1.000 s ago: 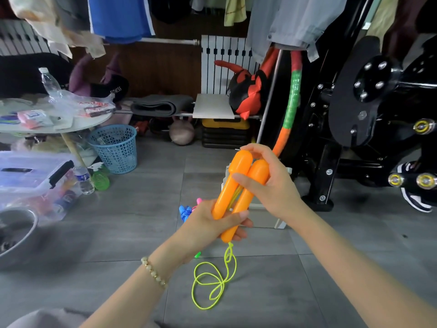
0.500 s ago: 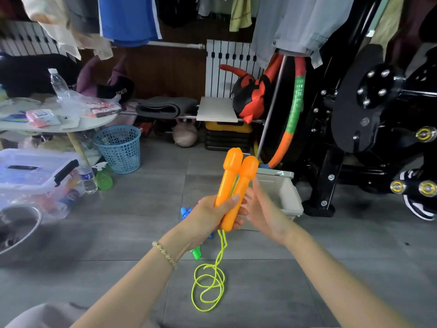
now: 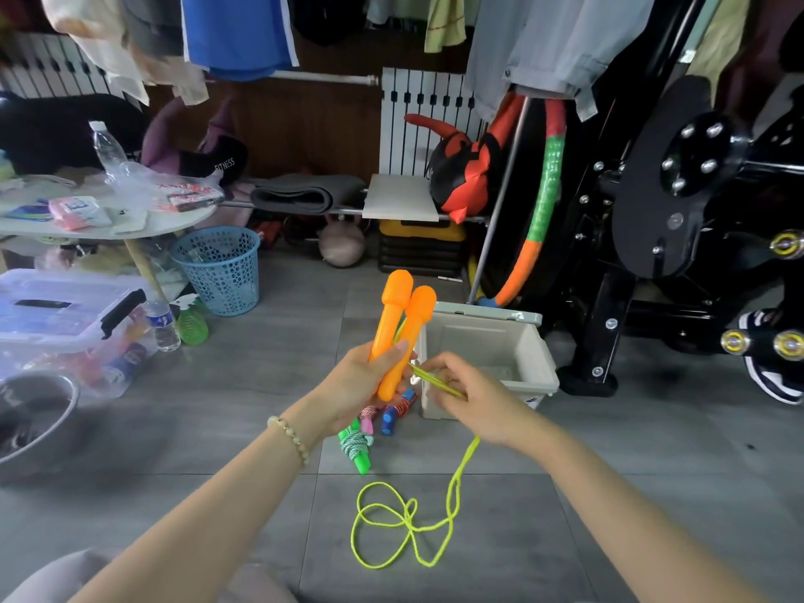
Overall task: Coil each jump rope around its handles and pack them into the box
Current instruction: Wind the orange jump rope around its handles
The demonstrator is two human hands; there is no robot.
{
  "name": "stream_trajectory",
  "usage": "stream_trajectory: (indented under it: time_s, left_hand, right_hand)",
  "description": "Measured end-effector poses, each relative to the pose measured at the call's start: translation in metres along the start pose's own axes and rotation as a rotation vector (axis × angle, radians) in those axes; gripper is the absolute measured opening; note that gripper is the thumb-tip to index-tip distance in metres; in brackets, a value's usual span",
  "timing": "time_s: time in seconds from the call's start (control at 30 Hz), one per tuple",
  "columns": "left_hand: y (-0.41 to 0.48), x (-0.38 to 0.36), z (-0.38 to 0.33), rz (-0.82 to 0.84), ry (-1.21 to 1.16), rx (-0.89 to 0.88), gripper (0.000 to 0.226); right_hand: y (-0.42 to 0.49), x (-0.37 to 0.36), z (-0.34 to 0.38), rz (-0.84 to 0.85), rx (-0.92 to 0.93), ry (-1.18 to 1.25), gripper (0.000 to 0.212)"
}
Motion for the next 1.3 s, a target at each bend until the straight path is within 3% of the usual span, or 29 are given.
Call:
stream_trajectory:
  time_s: [0.1, 0.17, 0.3, 0.43, 0.63, 0.77, 0.93, 1.17, 1.3]
  left_hand:
    - [0.003, 0.016, -0.007, -0.093, -0.069, -0.026, 0.025]
    - [0.004, 0.027, -0.008, -0.089, -0.048, 0.012, 0.025]
    - [0.001, 0.027, -0.004, 0.167, 0.169, 0.16, 0.027]
    - [-0.006, 0.022, -0.014, 0.367, 0.258, 0.244, 0.024]
    - [-0.013, 0.0, -0.022, 0.569, 0.47, 0.346, 0.027]
    - [-0.011, -0.012, -0.036, 0.58, 0.682, 0.315, 0.031]
    - [-0.009, -0.024, -0.058, 0.468, 1.032, 0.146, 0.046]
    - [-0.014, -0.037, -0.062, 0.45, 1.13, 0.031, 0.047]
    - [-0.02, -0.031, -0.054, 0.496, 1.037, 0.024, 0.045]
  right_hand:
    - [-0.006, 0.015, 0.0, -0.138, 0.003, -0.419, 0.01]
    - [-0.012, 0.023, 0.009, -0.186, 0.067, -0.523, 0.016]
    - [-0.015, 0.039, 0.045, -0.173, 0.24, -0.563, 0.028]
    - [-0.009, 0.061, 0.06, -0.175, 0.242, -0.461, 0.011]
    - [-0.001, 0.069, 0.069, -0.093, 0.21, -0.377, 0.006]
    - [0.002, 0.07, 0.074, -0.026, 0.189, -0.419, 0.011]
    - [0.003, 0.075, 0.08, 0.091, 0.161, -0.351, 0.018]
    - [0.004, 0.064, 0.079, 0.216, 0.138, -0.265, 0.022]
    - [0.005, 0.057, 0.062, 0.265, 0.092, -0.09, 0.026]
Point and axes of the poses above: each hand's wrist, its own y-axis towards the middle knuckle, its own x-axis out of the back of the hand, z = x × y, the point moved 5 cm from there along y, towards the middle knuckle, and after that the axes turned 11 degrees about z, right-handed, at the moved point
